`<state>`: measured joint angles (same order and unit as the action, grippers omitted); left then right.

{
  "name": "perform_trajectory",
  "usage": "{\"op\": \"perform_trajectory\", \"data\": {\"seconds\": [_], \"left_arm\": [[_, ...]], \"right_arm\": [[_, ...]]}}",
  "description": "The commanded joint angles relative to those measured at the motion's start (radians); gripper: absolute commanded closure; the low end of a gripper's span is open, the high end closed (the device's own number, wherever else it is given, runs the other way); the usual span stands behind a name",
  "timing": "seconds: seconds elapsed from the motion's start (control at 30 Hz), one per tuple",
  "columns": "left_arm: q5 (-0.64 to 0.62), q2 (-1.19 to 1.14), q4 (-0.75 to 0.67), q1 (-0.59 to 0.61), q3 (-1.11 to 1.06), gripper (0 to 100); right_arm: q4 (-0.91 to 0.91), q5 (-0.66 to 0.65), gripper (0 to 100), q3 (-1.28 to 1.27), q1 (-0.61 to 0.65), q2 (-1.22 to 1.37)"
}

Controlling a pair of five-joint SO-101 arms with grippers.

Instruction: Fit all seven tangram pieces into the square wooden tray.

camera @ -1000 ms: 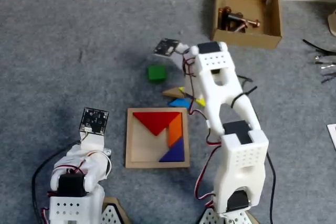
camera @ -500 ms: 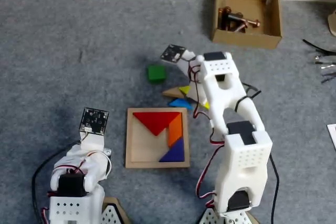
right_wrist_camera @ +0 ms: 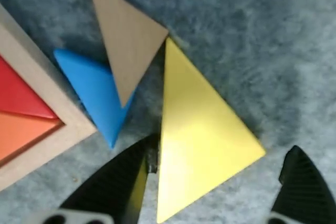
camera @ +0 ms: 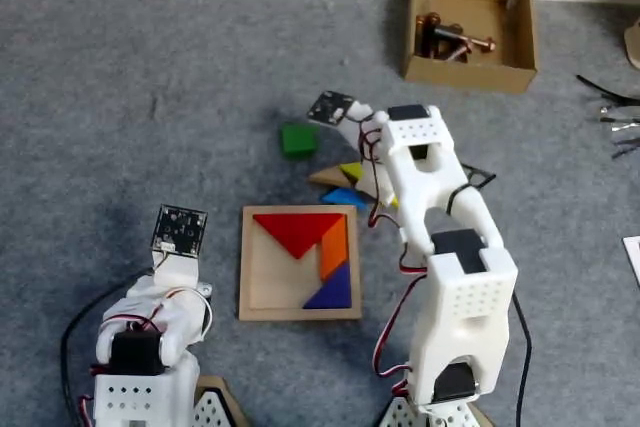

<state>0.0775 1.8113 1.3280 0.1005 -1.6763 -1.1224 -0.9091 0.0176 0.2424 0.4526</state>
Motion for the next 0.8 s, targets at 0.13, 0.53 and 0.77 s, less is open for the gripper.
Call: {"op": "perform_trajectory", "data": {"seconds": [0.13,0.53,0.77], "left_arm": [[0.003,0.007,0.005,-0.013,-0.019,99],[0.003,0.007,0.005,-0.013,-0.019,99],[0.003,0.007,0.005,-0.013,-0.019,99]], "right_arm": [[0.012,-0.002,65.2,0.012,0.008,-0.024],[0.007,-0.002,65.2,0.01,0.002,-0.024],[0.007,-0.002,65.2,0.01,-0.022,-0.024]]}}
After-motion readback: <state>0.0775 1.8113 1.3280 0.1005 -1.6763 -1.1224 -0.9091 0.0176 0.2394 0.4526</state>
